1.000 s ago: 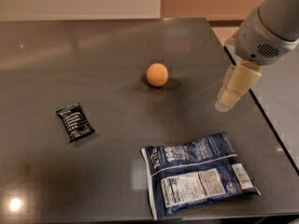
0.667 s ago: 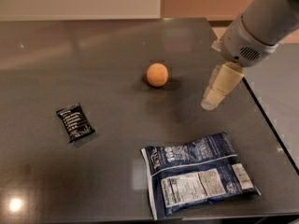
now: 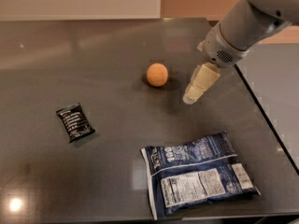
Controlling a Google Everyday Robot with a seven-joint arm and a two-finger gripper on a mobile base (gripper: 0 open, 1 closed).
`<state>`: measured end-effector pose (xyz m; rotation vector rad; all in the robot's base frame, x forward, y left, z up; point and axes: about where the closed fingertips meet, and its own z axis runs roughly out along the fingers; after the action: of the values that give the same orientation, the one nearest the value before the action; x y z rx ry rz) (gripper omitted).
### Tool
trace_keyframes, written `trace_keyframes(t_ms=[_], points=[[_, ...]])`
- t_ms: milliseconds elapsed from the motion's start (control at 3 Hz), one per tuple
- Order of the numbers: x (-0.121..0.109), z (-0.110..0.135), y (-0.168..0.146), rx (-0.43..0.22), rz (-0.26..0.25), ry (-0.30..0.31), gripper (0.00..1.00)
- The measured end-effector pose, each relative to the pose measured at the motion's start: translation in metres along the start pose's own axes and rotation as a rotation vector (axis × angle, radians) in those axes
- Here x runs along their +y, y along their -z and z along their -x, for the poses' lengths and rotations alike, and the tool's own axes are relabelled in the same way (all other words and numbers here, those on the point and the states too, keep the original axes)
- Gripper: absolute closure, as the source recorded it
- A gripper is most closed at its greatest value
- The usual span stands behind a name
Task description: Pick orange
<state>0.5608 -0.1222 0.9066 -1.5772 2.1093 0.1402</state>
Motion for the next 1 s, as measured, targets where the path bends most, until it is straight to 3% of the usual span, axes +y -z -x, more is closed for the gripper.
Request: trace_keyframes(t_ms=[1000], points=[[-0.037, 0.017, -0.059, -0.059, -0.006, -0.094, 0.00]])
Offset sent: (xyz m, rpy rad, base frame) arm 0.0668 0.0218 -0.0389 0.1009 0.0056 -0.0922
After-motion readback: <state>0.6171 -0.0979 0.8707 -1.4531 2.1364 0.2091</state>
